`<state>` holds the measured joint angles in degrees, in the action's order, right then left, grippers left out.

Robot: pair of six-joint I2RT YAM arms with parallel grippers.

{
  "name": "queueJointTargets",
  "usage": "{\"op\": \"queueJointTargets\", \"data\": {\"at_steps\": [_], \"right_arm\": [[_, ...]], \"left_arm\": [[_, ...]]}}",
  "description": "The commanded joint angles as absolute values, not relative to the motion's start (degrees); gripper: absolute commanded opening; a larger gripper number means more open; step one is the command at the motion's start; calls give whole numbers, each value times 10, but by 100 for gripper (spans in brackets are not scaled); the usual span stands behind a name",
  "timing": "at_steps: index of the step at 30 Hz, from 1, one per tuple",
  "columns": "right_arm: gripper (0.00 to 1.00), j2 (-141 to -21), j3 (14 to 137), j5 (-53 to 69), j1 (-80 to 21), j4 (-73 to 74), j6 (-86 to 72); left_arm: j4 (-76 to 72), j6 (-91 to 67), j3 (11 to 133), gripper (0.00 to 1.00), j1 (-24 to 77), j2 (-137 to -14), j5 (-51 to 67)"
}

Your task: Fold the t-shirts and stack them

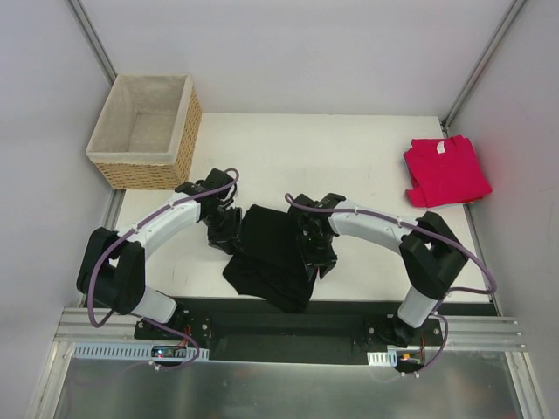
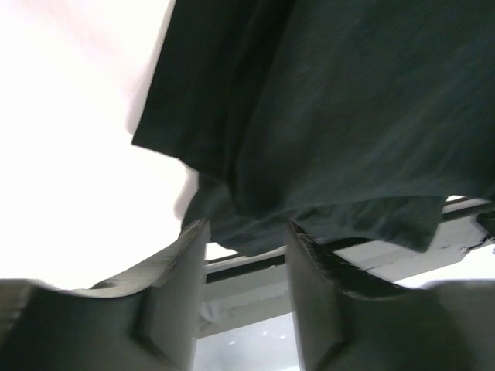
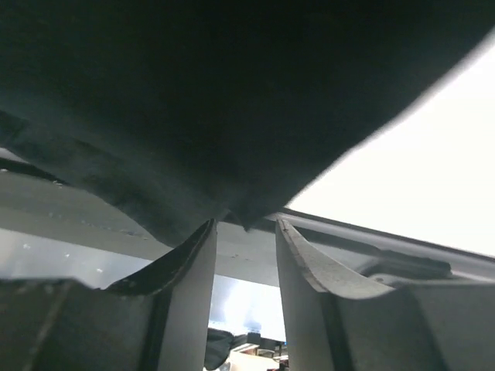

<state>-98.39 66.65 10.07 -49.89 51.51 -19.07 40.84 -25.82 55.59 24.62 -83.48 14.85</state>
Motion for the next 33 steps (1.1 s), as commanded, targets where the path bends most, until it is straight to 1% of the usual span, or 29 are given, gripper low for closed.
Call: {"op": "queueJointTargets", "data": {"at_steps": [1,2,3,5,9,10,12,13,14,16,17,18,19,20,22,23,24,28,33], "right_arm": [[41,-917,679,9,-498,585,-229],[42,-893,683,4,-498,607,-235],[42,-878,686,-32,-498,619,-238],[43,-835,694,-54,-498,648,-250],[50,-779,729,-118,-494,666,-261],[50,-770,730,-131,-492,664,-261],[50,-760,726,-144,-476,641,-249],[50,-760,716,-137,-467,628,-241],[50,-761,709,-126,-457,596,-231],[46,-767,690,-87,-432,560,-210],[42,-773,685,-73,-425,522,-206],[37,-777,681,-44,-410,506,-201],[31,-793,676,-31,-404,480,-197],[22,-801,674,-21,-400,467,-194],[11,-835,677,-6,-399,438,-183],[1,-845,677,18,-399,427,-179],[1,-859,677,26,-399,417,-177],[1,-934,689,68,-399,367,-164],[1,-992,724,109,-402,360,-160]], "left_arm": [[455,-253,544,51,239,-814,120],[460,-252,547,53,239,-812,111],[464,-251,548,54,239,-809,108],[475,-249,562,54,239,-803,97],[483,-249,605,52,239,-771,90],[480,-249,615,50,239,-765,94],[468,-243,641,42,239,-747,115],[456,-239,646,40,239,-741,122],[437,-233,650,35,239,-737,130],[417,-229,647,29,239,-736,148],[400,-227,642,26,239,-737,154],[394,-226,639,20,239,-748,160],[386,-226,635,17,239,-754,173],[372,-227,627,12,240,-766,177],[358,-230,618,6,240,-778,187],[347,-231,616,4,240,-789,191],[340,-233,615,0,240,-794,192],[319,-240,624,0,245,-817,207],[309,-245,628,0,255,-859,221]]}}
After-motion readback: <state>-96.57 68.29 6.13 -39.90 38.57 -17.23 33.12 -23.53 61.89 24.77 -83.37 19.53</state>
